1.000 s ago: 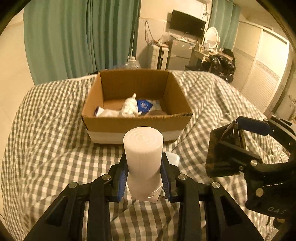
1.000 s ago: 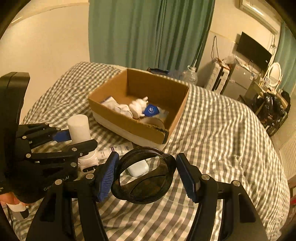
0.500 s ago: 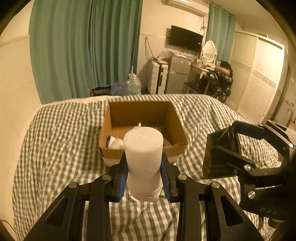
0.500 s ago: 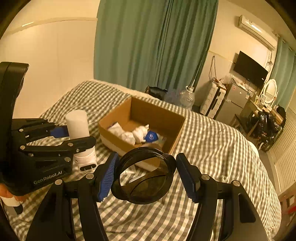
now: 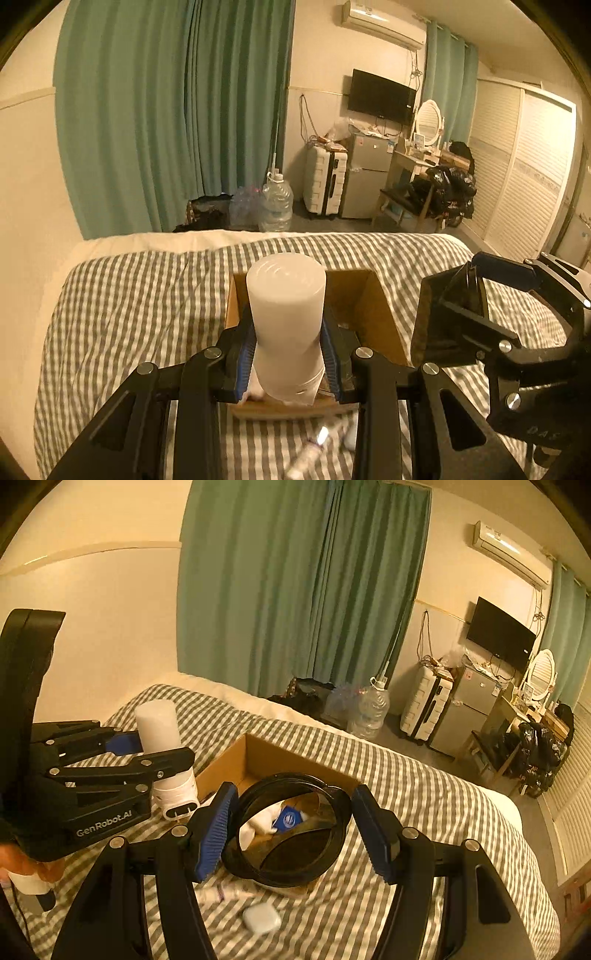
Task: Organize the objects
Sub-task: 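Drop the bottle into the box with the left tool while the right tool drops the black object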
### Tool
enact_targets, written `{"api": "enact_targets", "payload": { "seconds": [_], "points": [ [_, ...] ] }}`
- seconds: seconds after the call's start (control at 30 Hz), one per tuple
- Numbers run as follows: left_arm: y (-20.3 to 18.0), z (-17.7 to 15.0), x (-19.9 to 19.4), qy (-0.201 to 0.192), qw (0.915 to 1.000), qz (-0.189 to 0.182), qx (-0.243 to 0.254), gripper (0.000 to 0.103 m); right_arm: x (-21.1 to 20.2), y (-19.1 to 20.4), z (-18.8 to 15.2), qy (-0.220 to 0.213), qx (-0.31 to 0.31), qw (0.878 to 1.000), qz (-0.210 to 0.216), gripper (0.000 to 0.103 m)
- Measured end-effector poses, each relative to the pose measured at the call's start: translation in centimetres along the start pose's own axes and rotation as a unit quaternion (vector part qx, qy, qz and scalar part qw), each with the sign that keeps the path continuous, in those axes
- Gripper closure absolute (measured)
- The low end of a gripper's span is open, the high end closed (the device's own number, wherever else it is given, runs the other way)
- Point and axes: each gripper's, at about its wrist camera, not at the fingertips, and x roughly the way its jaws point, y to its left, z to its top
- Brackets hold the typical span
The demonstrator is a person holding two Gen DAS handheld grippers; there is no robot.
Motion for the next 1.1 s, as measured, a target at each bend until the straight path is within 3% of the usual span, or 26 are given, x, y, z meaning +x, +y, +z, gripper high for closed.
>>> {"api": "enact_targets", "payload": {
  "seconds": [0.2,0.37,0.57,0.87,1.1],
  "points": [
    [0.8,0.8,6.4,0.021,0.9997,-0.010,0.011,0.070,5.9,-1.3,0.9,0.025,0.007,1.000,0.003,0.039],
    [1.6,0.4,10.8,0.037,0.9989,-0.030,0.005,0.070,11.5,-2.2,-0.4,0.052,0.015,0.999,0.009,0.039],
    [2.4,-0.9,14.4,0.055,0.9982,-0.025,0.003,0.070,16.8,-2.9,-2.4,0.078,0.017,0.997,0.018,0.039],
    [1.8,-1.5,18.1,0.070,0.9969,-0.036,0.006,0.070,19.1,-3.6,-4.4,0.089,0.025,0.995,0.039,0.039],
    [0.6,-1.7,16.9,0.070,0.9970,-0.029,0.012,0.066,17.7,-3.3,-4.4,0.074,0.019,0.996,0.038,0.039]
  ]
}}
